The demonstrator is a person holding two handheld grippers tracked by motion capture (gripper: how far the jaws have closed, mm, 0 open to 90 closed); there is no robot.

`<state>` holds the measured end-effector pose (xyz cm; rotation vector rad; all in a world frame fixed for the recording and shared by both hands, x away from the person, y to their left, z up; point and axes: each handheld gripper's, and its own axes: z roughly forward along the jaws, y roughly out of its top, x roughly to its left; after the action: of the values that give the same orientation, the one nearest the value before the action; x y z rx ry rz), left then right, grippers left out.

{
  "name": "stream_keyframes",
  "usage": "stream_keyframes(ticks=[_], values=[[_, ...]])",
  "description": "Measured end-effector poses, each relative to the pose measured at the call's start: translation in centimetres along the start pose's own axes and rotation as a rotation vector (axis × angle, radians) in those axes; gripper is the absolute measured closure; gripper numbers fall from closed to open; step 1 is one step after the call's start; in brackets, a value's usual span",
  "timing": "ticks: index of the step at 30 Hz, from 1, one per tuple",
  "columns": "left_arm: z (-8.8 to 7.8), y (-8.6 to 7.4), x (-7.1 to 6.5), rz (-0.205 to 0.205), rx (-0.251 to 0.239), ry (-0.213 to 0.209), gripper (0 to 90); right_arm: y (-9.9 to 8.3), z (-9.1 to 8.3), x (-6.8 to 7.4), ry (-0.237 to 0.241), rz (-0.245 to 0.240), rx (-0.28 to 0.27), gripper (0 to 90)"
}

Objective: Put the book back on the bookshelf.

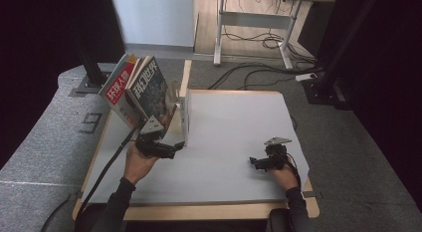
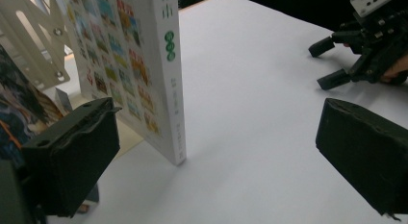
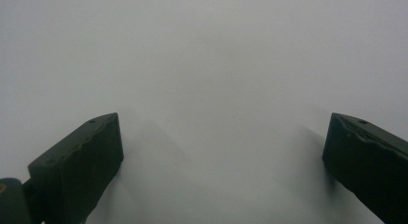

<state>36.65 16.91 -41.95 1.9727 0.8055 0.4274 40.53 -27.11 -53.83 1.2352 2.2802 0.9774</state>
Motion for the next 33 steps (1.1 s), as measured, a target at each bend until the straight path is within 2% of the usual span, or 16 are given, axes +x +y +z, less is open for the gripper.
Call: stream_keyframes(ticks=[4, 7, 12, 21, 33], values=[[-0.2, -0.8, 0.2, 0.007, 0.027, -0.015, 0.5, 0.0, 0.0, 0.0, 0.0, 0.0, 0.0, 0.0], [-0.4, -1.4, 0.6, -0.005, 0.047, -0.034, 0.0, 0.0, 0.0, 0.0, 0.0, 0.0, 0.0, 0.0], [-0.9, -2.4, 0.9, -0.025, 0.048, -0.051, 0.0, 0.0, 0.0, 0.0, 0.0, 0.0, 0.0, 0.0], [-1.3, -4.5, 1.0, -0.033, 0.058, -0.045, 0.0, 0.0, 0.0, 0.0, 0.0, 0.0, 0.0, 0.0], [-0.6, -7.3, 0.8, -0.036, 0.095, -0.052, 0.0, 0.0, 0.0, 0.0, -0.001, 0.0, 0.0, 0.0]])
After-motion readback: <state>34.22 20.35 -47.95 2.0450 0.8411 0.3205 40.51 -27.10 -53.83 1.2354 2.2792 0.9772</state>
